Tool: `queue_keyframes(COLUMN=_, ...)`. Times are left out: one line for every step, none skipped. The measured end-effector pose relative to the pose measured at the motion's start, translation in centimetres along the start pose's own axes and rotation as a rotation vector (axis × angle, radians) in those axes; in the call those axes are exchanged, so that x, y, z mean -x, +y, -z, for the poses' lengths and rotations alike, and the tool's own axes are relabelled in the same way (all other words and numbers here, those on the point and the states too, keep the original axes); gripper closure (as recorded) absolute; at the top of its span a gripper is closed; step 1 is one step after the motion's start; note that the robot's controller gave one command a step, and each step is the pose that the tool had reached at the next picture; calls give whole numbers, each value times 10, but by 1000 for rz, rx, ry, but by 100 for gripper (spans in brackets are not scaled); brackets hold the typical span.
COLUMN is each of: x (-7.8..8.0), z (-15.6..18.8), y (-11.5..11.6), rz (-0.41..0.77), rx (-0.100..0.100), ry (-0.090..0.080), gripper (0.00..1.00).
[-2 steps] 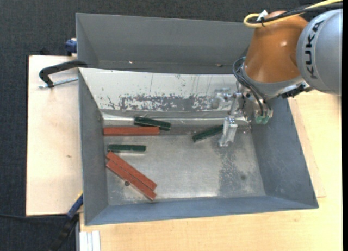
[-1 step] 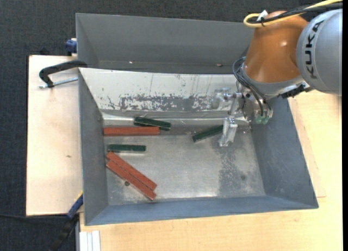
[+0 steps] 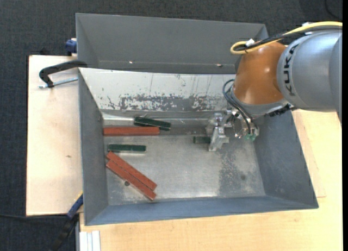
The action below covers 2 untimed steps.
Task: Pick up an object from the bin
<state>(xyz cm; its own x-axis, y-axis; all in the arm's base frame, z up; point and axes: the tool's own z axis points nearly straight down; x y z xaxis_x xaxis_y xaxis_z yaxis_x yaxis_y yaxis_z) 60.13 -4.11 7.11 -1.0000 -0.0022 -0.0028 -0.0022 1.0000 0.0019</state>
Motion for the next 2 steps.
queue_keyframes(x=0, z=0, y=0, rz=0, rx=0, ry=0, gripper=100)
queue_keyframes(x=-8, z=0, y=-1, rz=-90, rx=0, ry=0, gripper=100)
